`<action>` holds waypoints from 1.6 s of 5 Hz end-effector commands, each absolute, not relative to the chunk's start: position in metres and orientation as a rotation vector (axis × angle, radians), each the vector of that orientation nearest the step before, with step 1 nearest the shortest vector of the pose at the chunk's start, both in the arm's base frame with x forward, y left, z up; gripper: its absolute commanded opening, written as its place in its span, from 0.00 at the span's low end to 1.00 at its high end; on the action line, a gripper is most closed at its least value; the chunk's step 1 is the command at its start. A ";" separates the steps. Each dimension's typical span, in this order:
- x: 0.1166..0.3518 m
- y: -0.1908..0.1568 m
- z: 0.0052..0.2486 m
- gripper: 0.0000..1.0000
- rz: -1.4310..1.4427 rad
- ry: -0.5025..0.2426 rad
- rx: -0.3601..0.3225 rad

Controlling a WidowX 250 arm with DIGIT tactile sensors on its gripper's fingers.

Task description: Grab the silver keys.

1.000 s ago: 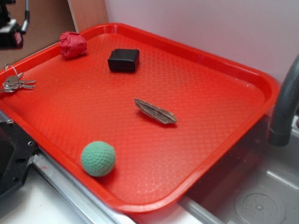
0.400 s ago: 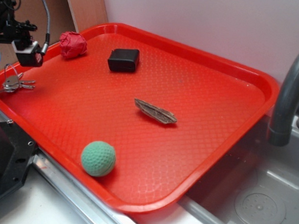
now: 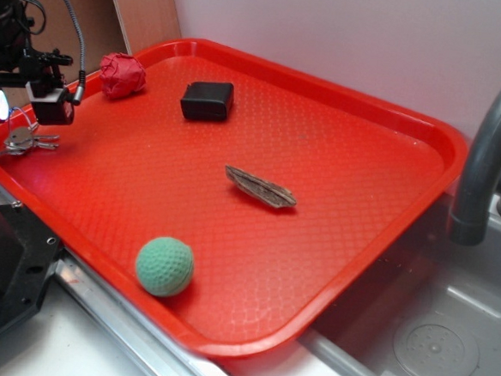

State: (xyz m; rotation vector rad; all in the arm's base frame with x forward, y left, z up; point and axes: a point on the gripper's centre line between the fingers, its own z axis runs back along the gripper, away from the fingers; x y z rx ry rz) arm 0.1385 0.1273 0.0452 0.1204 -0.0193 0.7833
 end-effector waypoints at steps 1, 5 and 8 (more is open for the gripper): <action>0.130 0.129 0.031 0.00 0.779 0.039 0.129; 0.159 0.108 0.119 0.00 0.485 -0.045 0.063; 0.189 0.057 0.234 0.00 0.011 -0.158 -0.055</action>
